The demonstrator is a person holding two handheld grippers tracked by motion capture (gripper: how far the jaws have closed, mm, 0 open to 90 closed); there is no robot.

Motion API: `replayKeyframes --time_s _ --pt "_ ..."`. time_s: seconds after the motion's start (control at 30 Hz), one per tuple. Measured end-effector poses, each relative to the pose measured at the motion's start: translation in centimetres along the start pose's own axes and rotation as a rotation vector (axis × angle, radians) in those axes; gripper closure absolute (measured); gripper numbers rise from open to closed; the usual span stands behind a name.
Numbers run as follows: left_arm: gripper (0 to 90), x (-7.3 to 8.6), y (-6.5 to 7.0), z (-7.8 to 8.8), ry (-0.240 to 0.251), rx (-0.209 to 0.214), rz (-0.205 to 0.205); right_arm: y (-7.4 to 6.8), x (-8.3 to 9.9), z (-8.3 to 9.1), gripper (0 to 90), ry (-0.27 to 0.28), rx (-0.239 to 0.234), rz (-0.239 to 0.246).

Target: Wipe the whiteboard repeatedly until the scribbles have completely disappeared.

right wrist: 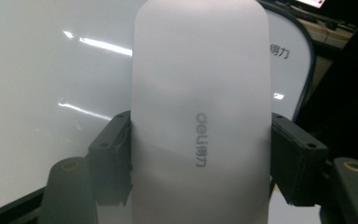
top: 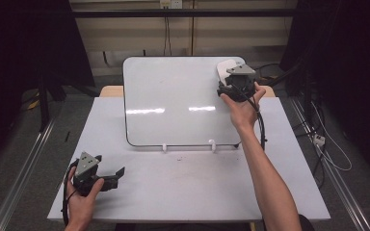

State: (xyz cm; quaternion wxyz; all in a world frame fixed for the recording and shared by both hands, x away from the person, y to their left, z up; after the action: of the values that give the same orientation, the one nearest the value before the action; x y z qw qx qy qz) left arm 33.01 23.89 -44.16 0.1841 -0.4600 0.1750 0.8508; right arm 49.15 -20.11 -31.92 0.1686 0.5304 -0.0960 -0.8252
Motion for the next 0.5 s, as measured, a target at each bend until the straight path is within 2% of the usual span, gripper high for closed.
replayKeyframes --time_s 0.23,0.5 --pt "5.2 -0.1 0.0 -0.2 0.000 0.005 -0.008 -1.6 -0.7 -0.2 31.6 -0.008 -0.011 0.023" --pt "5.2 -0.1 0.0 -0.1 0.003 0.003 -0.009 -3.6 -1.9 -0.5 31.5 0.006 -0.031 0.051"
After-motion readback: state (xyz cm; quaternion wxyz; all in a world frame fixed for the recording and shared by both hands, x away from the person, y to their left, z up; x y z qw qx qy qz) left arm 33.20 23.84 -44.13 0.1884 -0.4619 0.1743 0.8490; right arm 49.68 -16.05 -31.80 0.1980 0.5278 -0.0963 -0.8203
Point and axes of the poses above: each handheld gripper's, and its own axes: z roughly backward along the jaws, x roughly out of its underside, y roughly to its right, the point moved 1 cm from there along -z, roughly forward along the jaws, and after that the axes turned 7 degrees about z, right-handed, at the moved point
